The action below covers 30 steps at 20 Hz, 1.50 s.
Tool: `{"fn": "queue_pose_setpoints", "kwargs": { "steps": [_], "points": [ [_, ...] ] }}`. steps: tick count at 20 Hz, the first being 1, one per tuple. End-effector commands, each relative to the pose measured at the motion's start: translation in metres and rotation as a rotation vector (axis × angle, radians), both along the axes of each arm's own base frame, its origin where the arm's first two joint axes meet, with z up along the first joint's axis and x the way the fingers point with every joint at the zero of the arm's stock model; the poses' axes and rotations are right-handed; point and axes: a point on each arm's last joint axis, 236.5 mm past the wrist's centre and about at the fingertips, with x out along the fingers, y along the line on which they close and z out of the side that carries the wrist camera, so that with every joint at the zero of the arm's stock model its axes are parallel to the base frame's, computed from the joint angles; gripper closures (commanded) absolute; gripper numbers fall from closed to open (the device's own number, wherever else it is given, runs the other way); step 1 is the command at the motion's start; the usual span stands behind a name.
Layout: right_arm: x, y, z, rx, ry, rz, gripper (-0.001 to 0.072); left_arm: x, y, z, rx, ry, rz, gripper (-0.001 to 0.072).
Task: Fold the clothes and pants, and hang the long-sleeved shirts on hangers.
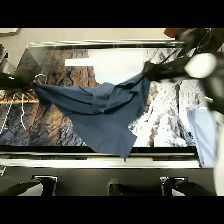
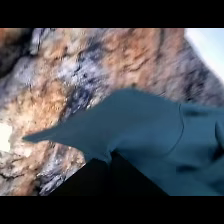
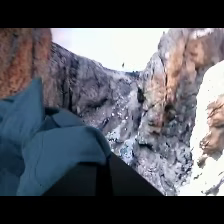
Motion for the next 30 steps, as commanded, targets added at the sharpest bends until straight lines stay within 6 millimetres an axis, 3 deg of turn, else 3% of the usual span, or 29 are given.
{"fn": "queue_pose_setpoints", "kwargs": {
  "steps": [1,4,5,6,7,8,9,11,14,16,18,20,23,25,28,30],
  "points": [
    [0.026,0.030,-0.120,0.119,0.282,-0.096,0.0682,0.024,-0.004,-0.104,-0.015,0.180,-0.002,0.0694],
    [0.037,0.055,-0.149,0.245,0.342,-0.124,0.0672,0.026,-0.009,-0.149,-0.031,0.268,-0.004,0.0694],
    [0.040,0.057,-0.150,0.263,0.338,-0.132,0.0622,0.025,-0.009,-0.158,-0.034,0.286,-0.005,0.0694],
    [0.043,0.057,-0.149,0.269,0.329,-0.137,0.0547,0.025,-0.009,-0.162,-0.034,0.294,-0.005,0.0694],
    [0.043,0.058,-0.147,0.276,0.325,-0.137,0.0399,0.025,-0.009,-0.162,-0.032,0.296,-0.008,0.0694],
    [0.042,0.057,-0.141,0.284,0.324,-0.127,0.0205,0.025,-0.009,-0.161,-0.025,0.290,-0.025,0.0694],
    [0.040,0.052,-0.133,0.289,0.324,-0.106,0.0145,0.024,-0.009,-0.160,-0.019,0.288,-0.043,0.0694],
    [0.034,0.031,-0.104,0.323,0.313,-0.071,0.0110,0.019,-0.010,-0.158,-0.010,0.301,-0.072,0.0694],
    [0.001,-0.038,-0.065,0.260,0.318,-0.002,0.0090,0.012,-0.011,-0.157,-0.012,0.330,-0.084,0.0694],
    [-0.038,-0.078,-0.055,0.210,0.373,0.043,0.0091,0.007,-0.011,-0.156,-0.013,0.346,-0.088,0.0694],
    [-0.071,-0.098,-0.063,0.219,0.403,0.018,0.0091,0.002,-0.012,-0.156,-0.015,0.366,-0.094,0.0694],
    [-0.105,-0.089,-0.087,0.303,0.444,-0.041,0.0068,-0.003,-0.013,-0.156,-0.018,0.388,-0.099,0.0694],
    [-0.172,-0.036,-0.129,0.474,0.542,-0.023,0.0052,-0.009,-0.017,-0.156,-0.036,0.413,-0.105,0.0694],
    [-0.207,-0.013,-0.157,0.488,0.590,-0.025,0.0053,-0.011,-0.018,-0.156,-0.041,0.421,-0.107,0.0694],
    [-0.237,0.007,-0.191,0.456,0.625,-0.025,0.0053,-0.013,-0.020,-0.156,-0.051,0.427,-0.109,0.0694],
    [-0.236,0.019,-0.200,0.468,0.603,-0.043,0.0053,-0.015,-0.023,-0.155,-0.061,0.434,-0.112,0.0694]
  ]
}}
